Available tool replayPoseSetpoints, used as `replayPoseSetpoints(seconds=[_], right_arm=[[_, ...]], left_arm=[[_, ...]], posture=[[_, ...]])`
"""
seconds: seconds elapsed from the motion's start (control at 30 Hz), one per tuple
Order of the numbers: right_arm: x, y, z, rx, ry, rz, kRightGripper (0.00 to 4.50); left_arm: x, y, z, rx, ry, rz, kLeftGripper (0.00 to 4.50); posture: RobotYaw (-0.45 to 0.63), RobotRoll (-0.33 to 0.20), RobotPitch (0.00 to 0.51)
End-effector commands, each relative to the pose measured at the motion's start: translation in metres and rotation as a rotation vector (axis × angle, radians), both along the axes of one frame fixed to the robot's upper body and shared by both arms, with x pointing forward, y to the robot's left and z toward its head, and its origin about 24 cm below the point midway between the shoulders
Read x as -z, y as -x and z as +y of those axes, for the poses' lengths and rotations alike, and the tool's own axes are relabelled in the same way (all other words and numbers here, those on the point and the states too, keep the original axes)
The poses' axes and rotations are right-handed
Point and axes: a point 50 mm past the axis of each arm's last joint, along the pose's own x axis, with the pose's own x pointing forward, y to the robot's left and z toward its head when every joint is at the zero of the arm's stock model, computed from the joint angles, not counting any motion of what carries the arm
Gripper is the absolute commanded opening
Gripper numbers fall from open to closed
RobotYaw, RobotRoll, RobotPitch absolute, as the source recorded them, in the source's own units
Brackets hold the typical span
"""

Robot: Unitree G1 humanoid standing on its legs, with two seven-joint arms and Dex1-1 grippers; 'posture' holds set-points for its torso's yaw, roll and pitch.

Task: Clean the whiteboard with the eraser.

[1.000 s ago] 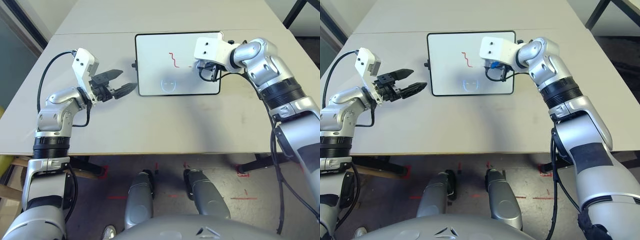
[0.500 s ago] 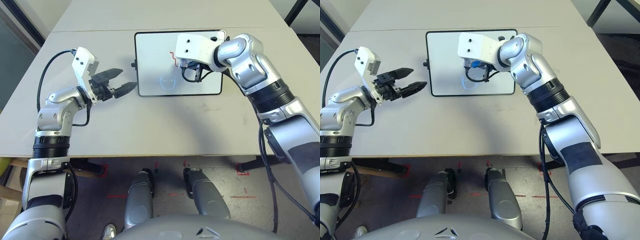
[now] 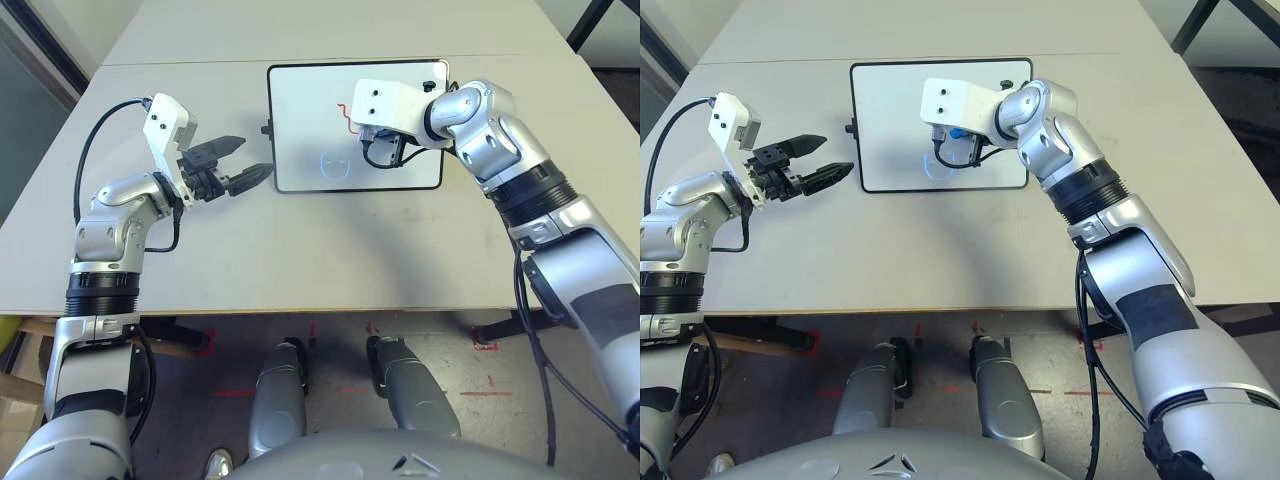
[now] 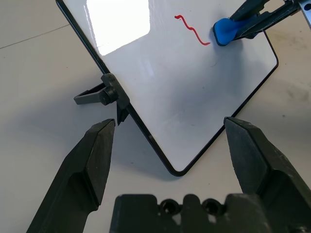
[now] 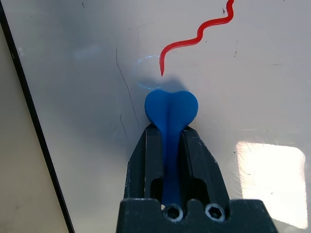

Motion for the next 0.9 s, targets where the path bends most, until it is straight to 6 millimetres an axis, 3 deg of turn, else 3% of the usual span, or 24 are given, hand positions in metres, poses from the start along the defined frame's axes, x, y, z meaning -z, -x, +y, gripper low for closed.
replayPoseSetpoints(seconds=[0.03, 0.37, 0.9], right_arm=[[0.007, -0.002, 0.003, -0.002, 0.016, 0.011, 0.22], [0.016, -0.009, 0.012, 0.009, 0.001, 0.020, 0.22], [0.011, -0.016, 0.022, 0.021, -0.038, 0.006, 0.22]], left_arm=[[0.002, 0.003, 0.003, -0.012, -0.013, 0.000, 4.50], [0.003, 0.005, 0.006, -0.024, -0.015, 0.002, 4.50], [0.005, 0.005, 0.008, -0.031, -0.016, 0.007, 4.50]], posture=[[-0.13, 0.000, 0.181], [-0.12, 0.000, 0.182], [-0.12, 0.000, 0.182]])
